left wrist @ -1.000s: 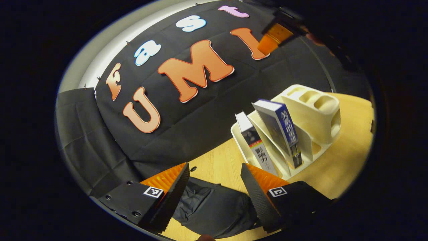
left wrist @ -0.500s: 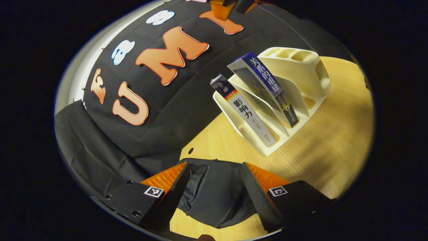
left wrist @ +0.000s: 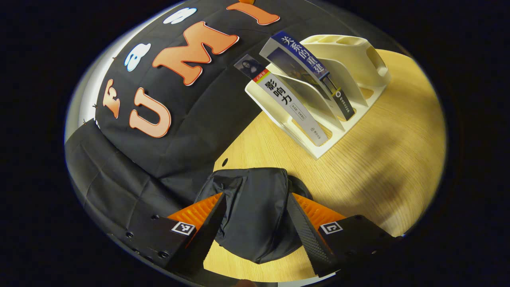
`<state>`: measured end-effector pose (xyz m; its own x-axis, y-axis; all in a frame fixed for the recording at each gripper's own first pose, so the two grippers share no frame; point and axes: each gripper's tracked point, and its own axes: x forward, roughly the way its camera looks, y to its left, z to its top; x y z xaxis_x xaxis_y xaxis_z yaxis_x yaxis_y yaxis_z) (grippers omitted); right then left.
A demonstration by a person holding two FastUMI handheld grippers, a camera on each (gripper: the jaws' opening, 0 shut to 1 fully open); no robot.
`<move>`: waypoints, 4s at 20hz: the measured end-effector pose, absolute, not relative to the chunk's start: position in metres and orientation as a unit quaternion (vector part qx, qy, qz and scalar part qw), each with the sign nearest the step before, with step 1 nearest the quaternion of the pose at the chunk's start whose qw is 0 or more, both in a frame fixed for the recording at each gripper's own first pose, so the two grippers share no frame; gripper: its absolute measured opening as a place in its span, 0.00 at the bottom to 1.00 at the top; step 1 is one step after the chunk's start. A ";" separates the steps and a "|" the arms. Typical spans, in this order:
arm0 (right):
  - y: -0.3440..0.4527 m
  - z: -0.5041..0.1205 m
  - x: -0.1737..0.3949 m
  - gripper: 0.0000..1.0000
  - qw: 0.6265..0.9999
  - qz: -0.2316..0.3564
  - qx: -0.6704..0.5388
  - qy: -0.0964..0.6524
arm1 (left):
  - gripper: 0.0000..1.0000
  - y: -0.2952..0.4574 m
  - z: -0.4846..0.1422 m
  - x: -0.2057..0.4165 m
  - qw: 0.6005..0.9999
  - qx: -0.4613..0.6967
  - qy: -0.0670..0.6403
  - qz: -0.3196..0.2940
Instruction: Open the schoolbag, grab two books from the bookshelf and put them into the schoolbag.
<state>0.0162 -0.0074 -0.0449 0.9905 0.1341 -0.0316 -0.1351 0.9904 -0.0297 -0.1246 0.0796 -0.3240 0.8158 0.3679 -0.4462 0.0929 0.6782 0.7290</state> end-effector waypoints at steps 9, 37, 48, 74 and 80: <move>-0.011 -0.045 0.019 0.97 0.997 0.071 -0.017 0.015 | 0.97 0.108 -0.357 -0.129 0.841 0.424 0.320 0.103; 0.036 -0.033 0.040 0.97 0.997 0.016 -0.053 0.053 | 0.09 0.165 -0.313 -0.079 0.868 0.319 0.380 -0.014; 0.114 -0.040 0.061 0.97 0.986 0.038 -0.092 0.135 | 0.09 0.199 -0.231 -0.059 0.878 0.268 0.374 -0.131; 0.171 -0.156 0.103 0.91 0.859 0.035 -0.041 0.509 | 0.06 0.224 -0.161 -0.008 0.802 0.206 0.472 -0.302; 0.171 -0.186 0.107 0.67 0.825 0.004 -0.029 0.564 | 0.06 0.213 -0.161 -0.006 0.797 0.204 0.475 -0.314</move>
